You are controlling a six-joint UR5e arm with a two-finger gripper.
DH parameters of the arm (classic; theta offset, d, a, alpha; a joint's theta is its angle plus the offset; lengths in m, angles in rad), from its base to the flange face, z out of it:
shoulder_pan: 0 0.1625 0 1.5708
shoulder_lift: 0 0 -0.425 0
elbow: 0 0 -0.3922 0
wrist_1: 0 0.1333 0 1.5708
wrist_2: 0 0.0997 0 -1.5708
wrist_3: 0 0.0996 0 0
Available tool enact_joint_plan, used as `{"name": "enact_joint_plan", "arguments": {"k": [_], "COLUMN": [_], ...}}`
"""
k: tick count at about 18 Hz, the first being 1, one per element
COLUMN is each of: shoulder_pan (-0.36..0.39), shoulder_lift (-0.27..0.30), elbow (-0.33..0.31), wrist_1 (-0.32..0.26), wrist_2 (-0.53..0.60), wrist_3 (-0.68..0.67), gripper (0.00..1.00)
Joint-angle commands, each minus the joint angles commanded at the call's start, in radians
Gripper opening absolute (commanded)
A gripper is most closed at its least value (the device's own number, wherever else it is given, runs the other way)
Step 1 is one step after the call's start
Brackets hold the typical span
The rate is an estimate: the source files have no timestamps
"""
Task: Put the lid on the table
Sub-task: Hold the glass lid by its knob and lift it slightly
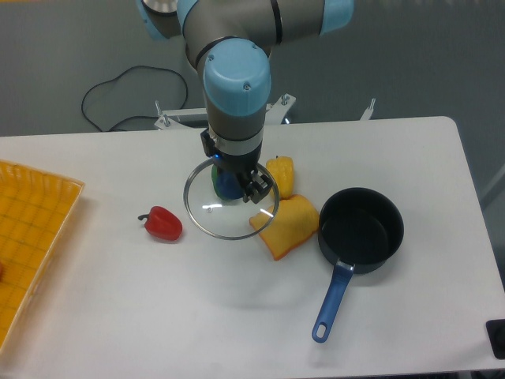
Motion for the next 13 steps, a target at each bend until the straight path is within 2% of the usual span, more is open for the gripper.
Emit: {"name": "enact_joint_plan", "arguments": {"k": [13], "shoulder_pan": [-0.008], "shoulder_lift": [-0.002], "elbow": [-0.005], "wrist_1": [0.029], "wrist_2": [-0.002], "wrist_3": [-0.067], "gripper": [0.53]}}
